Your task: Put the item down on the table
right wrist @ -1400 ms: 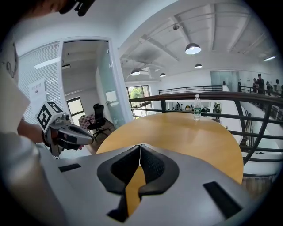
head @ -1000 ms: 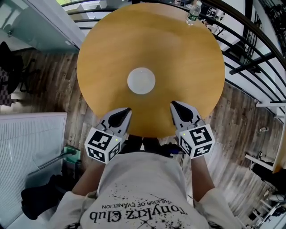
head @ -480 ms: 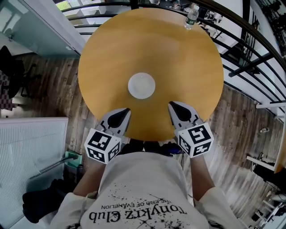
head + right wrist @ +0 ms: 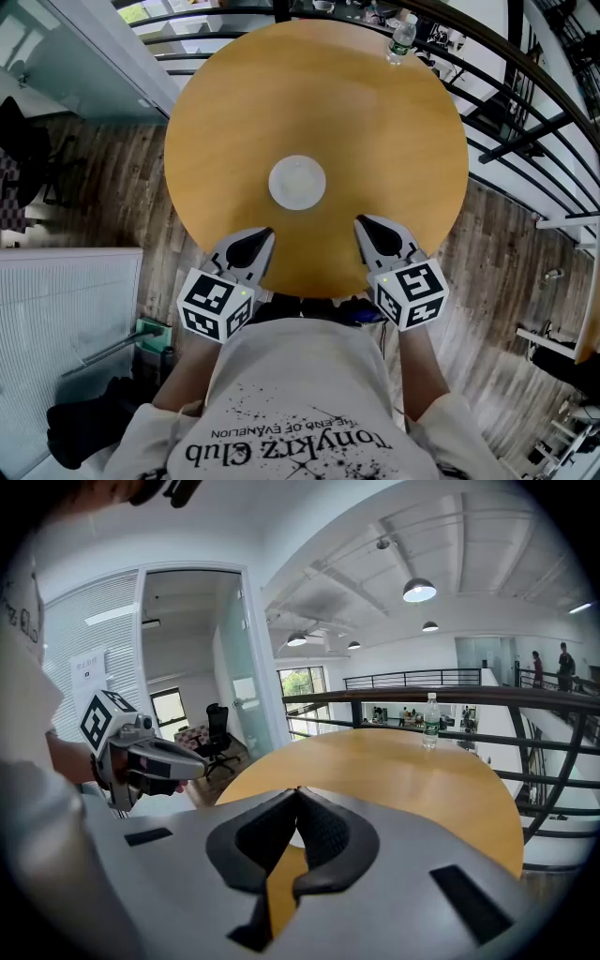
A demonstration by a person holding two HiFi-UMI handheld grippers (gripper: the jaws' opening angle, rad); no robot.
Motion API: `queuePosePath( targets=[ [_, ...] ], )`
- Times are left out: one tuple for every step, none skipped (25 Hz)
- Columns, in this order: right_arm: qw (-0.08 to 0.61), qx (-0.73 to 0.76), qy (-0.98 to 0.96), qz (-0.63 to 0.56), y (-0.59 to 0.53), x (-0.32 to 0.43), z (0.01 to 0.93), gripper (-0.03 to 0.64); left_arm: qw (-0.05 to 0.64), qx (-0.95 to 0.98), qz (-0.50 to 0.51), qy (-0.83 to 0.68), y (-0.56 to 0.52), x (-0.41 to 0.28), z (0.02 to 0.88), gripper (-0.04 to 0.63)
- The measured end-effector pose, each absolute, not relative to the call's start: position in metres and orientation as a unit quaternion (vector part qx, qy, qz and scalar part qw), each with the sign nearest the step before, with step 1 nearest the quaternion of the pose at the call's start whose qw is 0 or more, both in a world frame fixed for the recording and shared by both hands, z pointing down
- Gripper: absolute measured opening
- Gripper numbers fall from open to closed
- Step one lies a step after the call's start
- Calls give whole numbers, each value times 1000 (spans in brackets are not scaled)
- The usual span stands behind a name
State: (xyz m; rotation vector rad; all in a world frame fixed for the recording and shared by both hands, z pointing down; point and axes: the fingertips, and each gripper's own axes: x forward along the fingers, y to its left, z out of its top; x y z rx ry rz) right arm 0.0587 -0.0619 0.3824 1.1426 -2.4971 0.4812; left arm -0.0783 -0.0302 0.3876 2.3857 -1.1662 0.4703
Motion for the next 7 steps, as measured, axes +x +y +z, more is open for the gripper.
queuePosePath(
  targets=[
    [176, 403, -882, 170, -62, 59, 382, 25, 221, 863, 171, -422, -30, -79, 387, 25],
    [177, 403, -882, 170, -62, 58, 382, 25, 220, 863, 171, -421, -30, -79, 387, 25],
    [177, 403, -882, 170, -63, 58, 381, 25, 219, 863, 172, -421, -30, -79, 386, 25],
    [177, 403, -882, 169, -63, 58, 381, 25, 219, 863, 174, -422, -30, -80, 387, 25],
    [177, 403, -882, 169, -63, 58, 381, 25, 218, 863, 175, -422, -30, -80, 387, 25],
    [177, 402, -882, 169, -63, 58, 381, 25, 217, 862, 176, -422, -29, -80, 388, 25],
    [177, 402, -882, 168, -63, 58, 381, 25, 217, 862, 178, -422, -29, -81, 388, 25]
  ],
)
